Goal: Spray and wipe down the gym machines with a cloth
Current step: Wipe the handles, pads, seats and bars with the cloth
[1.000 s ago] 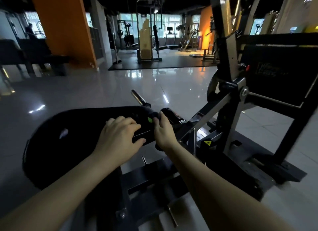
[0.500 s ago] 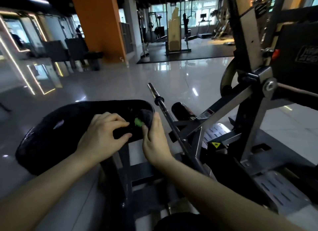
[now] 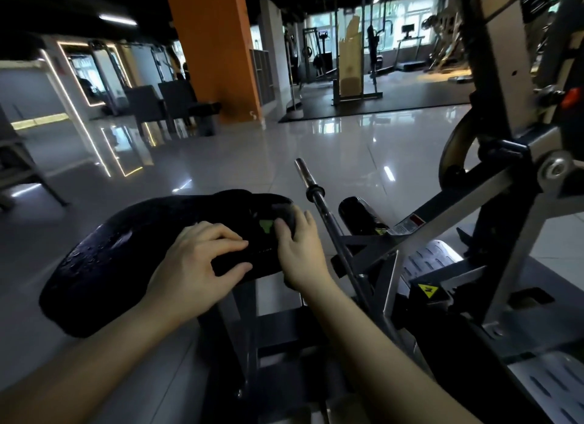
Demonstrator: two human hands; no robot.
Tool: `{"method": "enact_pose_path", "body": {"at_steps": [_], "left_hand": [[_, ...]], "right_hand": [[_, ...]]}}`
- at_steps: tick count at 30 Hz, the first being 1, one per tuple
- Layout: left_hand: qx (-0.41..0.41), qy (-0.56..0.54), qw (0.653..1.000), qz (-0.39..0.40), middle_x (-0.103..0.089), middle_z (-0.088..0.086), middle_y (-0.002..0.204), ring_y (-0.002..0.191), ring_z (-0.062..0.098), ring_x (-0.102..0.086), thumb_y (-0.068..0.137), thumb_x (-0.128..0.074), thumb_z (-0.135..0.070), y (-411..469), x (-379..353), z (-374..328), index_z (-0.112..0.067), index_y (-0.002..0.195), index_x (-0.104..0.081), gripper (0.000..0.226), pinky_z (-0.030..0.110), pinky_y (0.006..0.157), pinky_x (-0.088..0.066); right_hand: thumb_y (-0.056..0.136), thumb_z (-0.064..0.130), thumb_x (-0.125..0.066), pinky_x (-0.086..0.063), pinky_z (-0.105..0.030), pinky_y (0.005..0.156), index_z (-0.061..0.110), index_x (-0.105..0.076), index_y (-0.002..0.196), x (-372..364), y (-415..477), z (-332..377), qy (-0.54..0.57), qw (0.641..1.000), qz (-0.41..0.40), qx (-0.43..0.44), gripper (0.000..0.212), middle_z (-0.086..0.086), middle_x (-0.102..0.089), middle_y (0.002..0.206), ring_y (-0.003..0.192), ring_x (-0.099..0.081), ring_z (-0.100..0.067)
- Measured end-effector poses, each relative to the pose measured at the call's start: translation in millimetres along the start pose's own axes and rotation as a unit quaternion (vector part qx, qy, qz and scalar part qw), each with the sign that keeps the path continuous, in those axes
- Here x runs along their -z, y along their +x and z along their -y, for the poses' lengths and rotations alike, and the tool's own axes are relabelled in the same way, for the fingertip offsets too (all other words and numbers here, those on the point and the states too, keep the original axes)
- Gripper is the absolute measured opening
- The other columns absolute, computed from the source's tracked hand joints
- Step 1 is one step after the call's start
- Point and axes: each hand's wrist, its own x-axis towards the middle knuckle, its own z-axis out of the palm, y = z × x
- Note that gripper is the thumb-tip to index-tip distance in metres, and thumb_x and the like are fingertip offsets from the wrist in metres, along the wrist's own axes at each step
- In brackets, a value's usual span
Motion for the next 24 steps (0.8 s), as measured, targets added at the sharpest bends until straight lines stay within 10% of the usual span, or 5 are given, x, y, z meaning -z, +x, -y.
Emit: {"method": "enact_pose_path", "body": {"at_steps": [3,11,18,24], "left_hand": [[0.000,-0.003,1.000,-0.002,-0.067,-0.017,0.104,0.096,0.007,-0.059,0.082,-0.063,-0.055,0,-1,0,-0.024,0.106,-0.079,0.042,0.039,0.095,-0.048],[0.004,-0.013,1.000,-0.007,-0.064,-0.021,0.105,0.098,0.005,-0.059,0.083,-0.064,-0.054,-1,-1,0,-0.025,0.107,-0.079,0.040,0.039,0.093,-0.051],[0.009,-0.016,1.000,-0.004,-0.064,-0.021,0.106,0.099,0.005,-0.059,0.083,-0.065,-0.053,-2,0,-2,-0.025,0.110,-0.079,0.041,0.040,0.093,-0.052],[0.013,-0.018,1.000,-0.001,-0.063,-0.021,0.106,0.100,0.006,-0.059,0.083,-0.066,-0.053,-1,0,0,-0.025,0.110,-0.079,0.041,0.045,0.098,-0.052]], "right_hand": [[0.103,0.053,-0.049,-0.022,-0.045,0.126,0.031,-0.037,0.157,3,-14,8,0.038,0.999,0.012,-0.016,0.060,-0.008,-0.008,0.171,0.158,-0.011,-0.023],[0.098,0.041,-0.044,-0.046,-0.047,0.107,0.007,-0.060,0.122,-5,54,-1,0.001,0.997,0.005,-0.074,0.045,-0.021,-0.054,0.136,0.124,-0.056,-0.035],[0.111,0.024,-0.039,-0.020,-0.035,0.127,0.017,-0.041,0.156,-5,-9,4,-0.014,0.999,-0.029,0.026,0.045,-0.007,-0.012,0.171,0.158,-0.012,-0.021],[0.110,0.026,-0.039,-0.020,-0.041,0.126,0.008,-0.024,0.160,-2,39,-1,-0.015,1.000,-0.008,-0.012,0.055,-0.014,-0.014,0.169,0.156,-0.016,-0.030]]}}
